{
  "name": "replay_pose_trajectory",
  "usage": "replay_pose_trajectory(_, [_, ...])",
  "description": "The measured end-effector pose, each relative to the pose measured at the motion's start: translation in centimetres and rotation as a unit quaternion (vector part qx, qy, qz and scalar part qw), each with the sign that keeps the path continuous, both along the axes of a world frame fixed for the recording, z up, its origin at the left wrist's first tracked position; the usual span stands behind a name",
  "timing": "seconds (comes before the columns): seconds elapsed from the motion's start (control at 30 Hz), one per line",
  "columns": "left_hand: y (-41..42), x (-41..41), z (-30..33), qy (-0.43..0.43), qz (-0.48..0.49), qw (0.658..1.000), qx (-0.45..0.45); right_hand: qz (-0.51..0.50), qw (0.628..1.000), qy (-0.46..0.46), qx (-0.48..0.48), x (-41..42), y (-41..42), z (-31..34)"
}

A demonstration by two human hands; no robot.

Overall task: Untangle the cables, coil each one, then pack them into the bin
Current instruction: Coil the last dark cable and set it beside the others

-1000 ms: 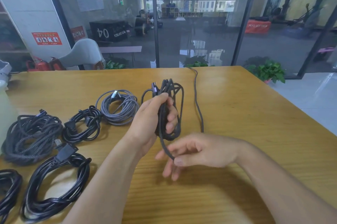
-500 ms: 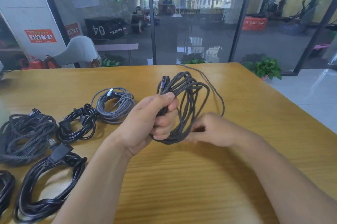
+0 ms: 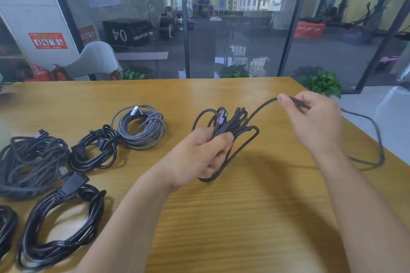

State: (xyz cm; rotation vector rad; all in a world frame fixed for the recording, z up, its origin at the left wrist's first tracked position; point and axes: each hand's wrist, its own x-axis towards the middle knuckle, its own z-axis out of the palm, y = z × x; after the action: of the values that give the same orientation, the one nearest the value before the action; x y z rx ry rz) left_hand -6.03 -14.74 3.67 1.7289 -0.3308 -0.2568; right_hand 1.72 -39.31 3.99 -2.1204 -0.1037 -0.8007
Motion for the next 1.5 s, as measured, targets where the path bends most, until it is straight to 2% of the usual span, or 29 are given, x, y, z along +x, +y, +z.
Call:
replay_pose_trajectory(0.1, [-0.5,0.5,-0.9,-0.003,0.05,0.998,0.032,0.147,0.984,0.066,0.082,-0.4,2.1,-0.4])
replay_pose_trajectory(0.23, [-0.8,1.0,-1.5,-0.01,0.096,0.995,0.018,0.251,0.963,0.065,0.069,-1.4,3.9,-0.8])
replay_pose_trajectory(0.47, [-1.4,1.0,-1.3,-0.024,0.126,0.991,-0.045,0.278,0.946,0.092,0.136,-2.8,6.9,-2.0])
replay_pose_trajectory(0.57, [-1.1,1.1,-1.4,-0.025,0.156,0.986,-0.056,0.244,0.952,0.071,0.172,-3.2,7.2,-1.9])
replay_pose_trajectory(0.63, [-1.0,1.2,-1.5,-0.022,0.167,0.984,-0.057,0.235,0.957,0.065,0.16,-3.3,7.3,-2.0])
replay_pose_trajectory(0.8, [-1.0,1.1,-1.5,-0.024,0.155,0.985,-0.066,0.335,0.919,0.105,0.179,-3.5,7.9,-2.3])
replay_pose_trajectory(1.0, [-1.4,0.9,-1.4,-0.002,0.148,0.986,-0.081,0.358,0.897,0.094,0.242,-3.7,7.9,-1.9])
replay_pose_trajectory(1.1, [-1.1,0.9,-1.4,0.003,0.149,0.984,-0.096,0.375,0.893,0.134,0.208,-3.6,7.8,-1.9])
replay_pose_trajectory(1.23, [-0.2,1.1,-1.1,-0.009,0.173,0.979,-0.106,0.424,0.868,0.202,0.163,-4.2,8.0,-1.9])
replay_pose_trajectory(1.37, [-0.3,1.3,-1.6,-0.039,0.163,0.981,-0.096,0.412,0.857,0.234,0.204,-4.8,8.5,-1.5])
replay_pose_trajectory(1.43, [-1.0,1.3,-1.9,-0.042,0.184,0.976,-0.105,0.375,0.866,0.248,0.22,-4.9,8.5,-1.2])
replay_pose_trajectory(1.5, [-1.6,1.1,-1.9,-0.046,0.202,0.97,-0.126,0.355,0.885,0.236,0.187,-4.9,8.3,-0.8])
